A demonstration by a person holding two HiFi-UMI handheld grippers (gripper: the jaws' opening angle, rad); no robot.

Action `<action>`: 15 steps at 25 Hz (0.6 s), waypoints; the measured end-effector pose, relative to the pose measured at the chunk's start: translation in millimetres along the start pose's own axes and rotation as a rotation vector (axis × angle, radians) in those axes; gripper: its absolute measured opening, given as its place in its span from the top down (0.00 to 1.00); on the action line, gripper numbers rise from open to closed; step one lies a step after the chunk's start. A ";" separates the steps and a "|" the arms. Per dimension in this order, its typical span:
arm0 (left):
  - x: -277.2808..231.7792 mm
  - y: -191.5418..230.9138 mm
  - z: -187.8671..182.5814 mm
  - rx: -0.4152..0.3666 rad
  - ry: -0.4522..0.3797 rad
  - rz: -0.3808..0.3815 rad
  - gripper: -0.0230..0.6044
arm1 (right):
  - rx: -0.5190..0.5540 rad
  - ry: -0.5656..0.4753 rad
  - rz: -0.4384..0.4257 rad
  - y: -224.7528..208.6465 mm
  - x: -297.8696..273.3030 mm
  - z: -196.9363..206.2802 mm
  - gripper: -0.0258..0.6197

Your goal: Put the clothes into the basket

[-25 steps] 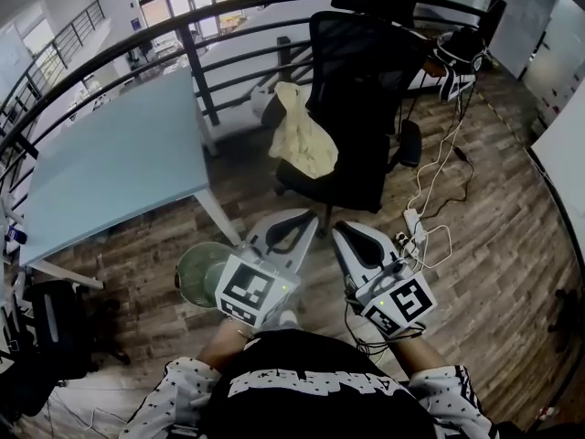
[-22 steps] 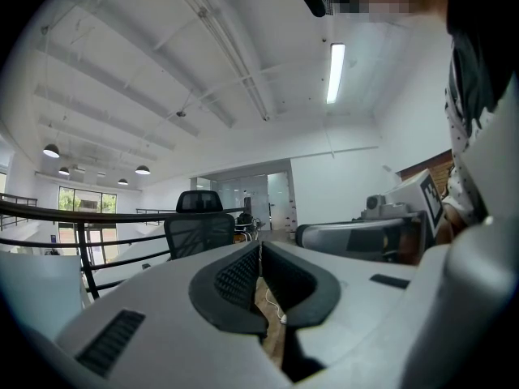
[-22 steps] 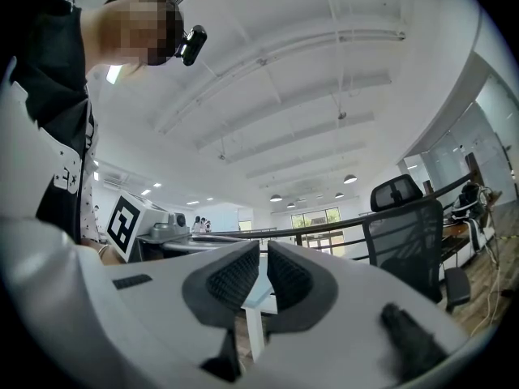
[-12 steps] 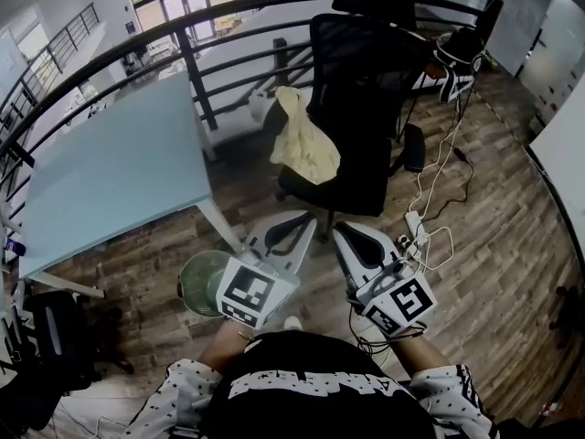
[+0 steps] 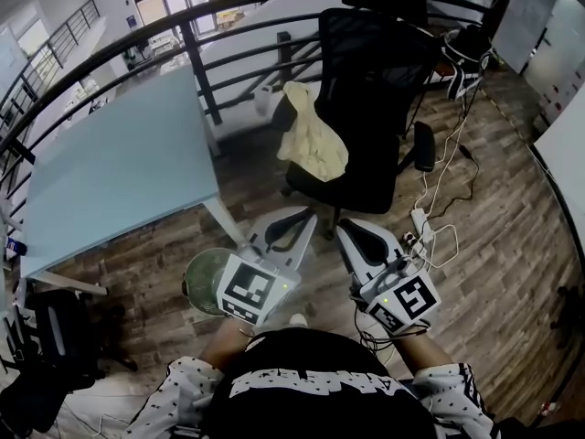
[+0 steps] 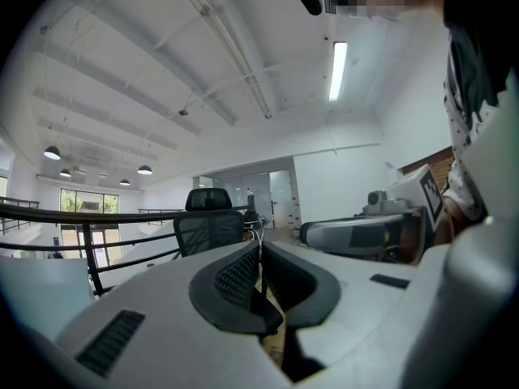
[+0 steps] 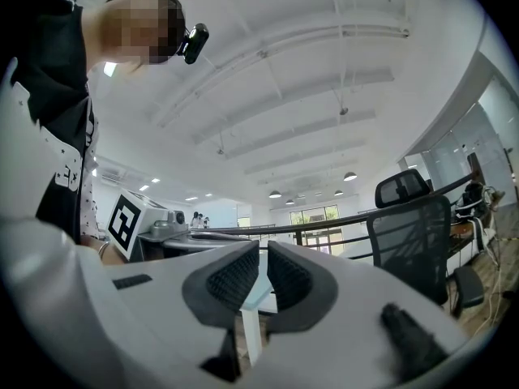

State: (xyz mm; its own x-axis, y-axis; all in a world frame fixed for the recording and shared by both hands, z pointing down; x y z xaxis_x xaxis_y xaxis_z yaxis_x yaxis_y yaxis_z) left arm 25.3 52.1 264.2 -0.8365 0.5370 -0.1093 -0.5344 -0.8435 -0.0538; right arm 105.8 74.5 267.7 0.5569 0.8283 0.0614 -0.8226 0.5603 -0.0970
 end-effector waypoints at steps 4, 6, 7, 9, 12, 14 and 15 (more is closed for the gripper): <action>4.5 2.7 2.1 0.004 0.001 -0.007 0.94 | 0.003 0.006 -0.008 3.6 -2.8 1.6 0.91; 6.7 3.1 3.7 0.004 0.002 -0.009 0.93 | 0.005 0.007 -0.007 5.0 -3.5 1.5 0.91; 7.7 3.6 4.5 0.003 0.003 -0.011 0.93 | 0.004 0.006 -0.006 5.7 -4.0 1.3 0.91; 8.8 3.9 5.4 0.000 0.006 -0.013 0.93 | 0.003 0.005 -0.005 6.2 -4.9 1.2 0.91; 7.0 2.1 5.5 0.001 0.003 -0.007 0.93 | -0.002 0.009 -0.006 4.9 -4.5 2.5 0.91; 2.6 1.9 5.2 0.002 -0.002 -0.006 0.93 | -0.005 0.008 -0.009 1.6 -4.4 2.8 0.91; -0.8 1.9 4.8 0.003 -0.003 -0.006 0.93 | -0.006 0.008 -0.013 -1.1 -4.4 2.5 0.91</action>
State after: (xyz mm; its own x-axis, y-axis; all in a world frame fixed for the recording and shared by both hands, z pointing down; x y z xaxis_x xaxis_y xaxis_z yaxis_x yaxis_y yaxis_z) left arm 24.3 50.1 268.9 -0.8335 0.5422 -0.1061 -0.5399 -0.8401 -0.0520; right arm 104.0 70.2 270.1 0.5680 0.8212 0.0551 -0.8149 0.5705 -0.1022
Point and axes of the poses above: the fingertips, and each gripper's own axes: x backward along the fingers, y to its left, z out of its underside, the point moved 3 cm from there along x, backward along the fingers, and after that the axes turned 11 degrees about z, right-handed, at the moved point
